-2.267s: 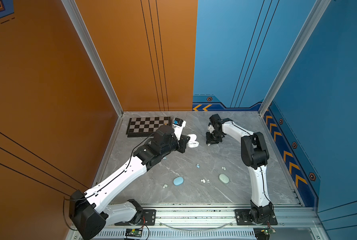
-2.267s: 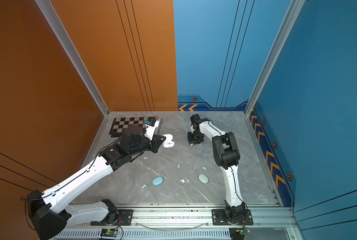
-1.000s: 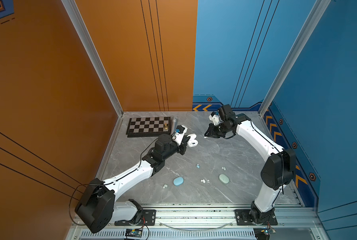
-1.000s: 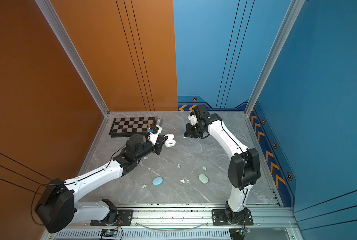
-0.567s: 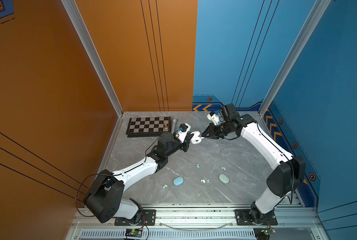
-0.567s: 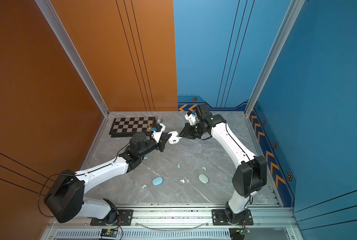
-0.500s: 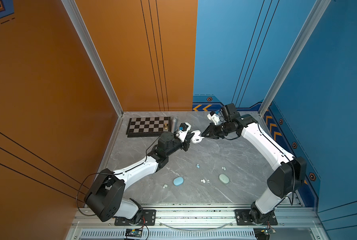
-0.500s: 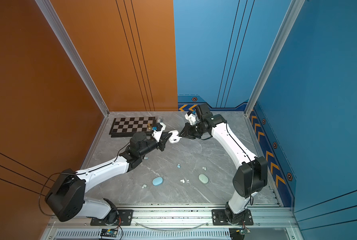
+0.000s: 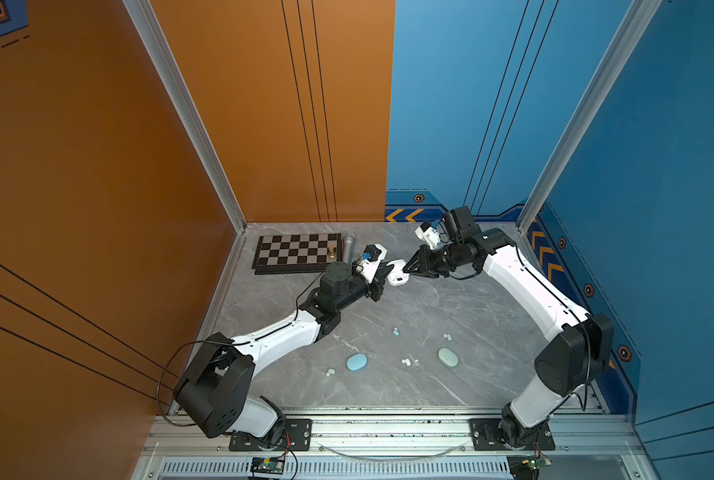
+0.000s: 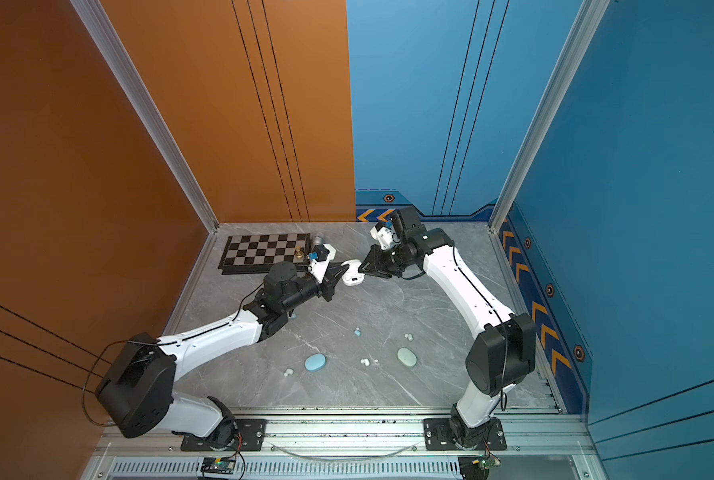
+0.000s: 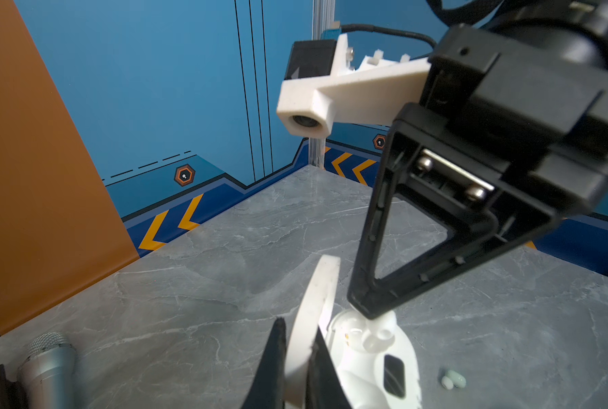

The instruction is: Insert the wireless bluetooth earbuds into the charging case

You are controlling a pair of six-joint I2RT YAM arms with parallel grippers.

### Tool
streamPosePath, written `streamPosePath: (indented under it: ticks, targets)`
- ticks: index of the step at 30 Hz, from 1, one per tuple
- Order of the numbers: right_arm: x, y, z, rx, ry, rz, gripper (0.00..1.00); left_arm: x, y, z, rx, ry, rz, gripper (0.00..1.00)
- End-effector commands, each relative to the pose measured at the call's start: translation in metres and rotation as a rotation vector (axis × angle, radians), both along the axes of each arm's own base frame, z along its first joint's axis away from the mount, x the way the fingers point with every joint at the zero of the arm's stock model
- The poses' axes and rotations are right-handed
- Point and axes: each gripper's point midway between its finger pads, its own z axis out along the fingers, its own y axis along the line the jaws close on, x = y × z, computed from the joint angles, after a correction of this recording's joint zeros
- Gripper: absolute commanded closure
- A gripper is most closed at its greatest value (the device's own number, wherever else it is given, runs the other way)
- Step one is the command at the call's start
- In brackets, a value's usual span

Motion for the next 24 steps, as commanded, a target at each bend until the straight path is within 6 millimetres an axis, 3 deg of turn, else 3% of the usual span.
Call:
streamPosePath:
  ticks: [1, 8, 24]
  targets:
    - [-0.010, -0.003, 0.001, -0.014, 0.017, -0.007, 0.76, -0.001, -0.008, 0.028, -0.048, -0.066, -0.030, 1.00]
    - [-0.009, -0.002, 0.007, -0.006, 0.006, -0.006, 0.68, -0.001, -0.007, 0.026, -0.047, -0.062, -0.028, 1.00]
    - [-0.009, 0.003, 0.028, 0.034, -0.032, 0.004, 0.66, 0.001, -0.009, 0.016, -0.038, -0.041, -0.031, 1.00]
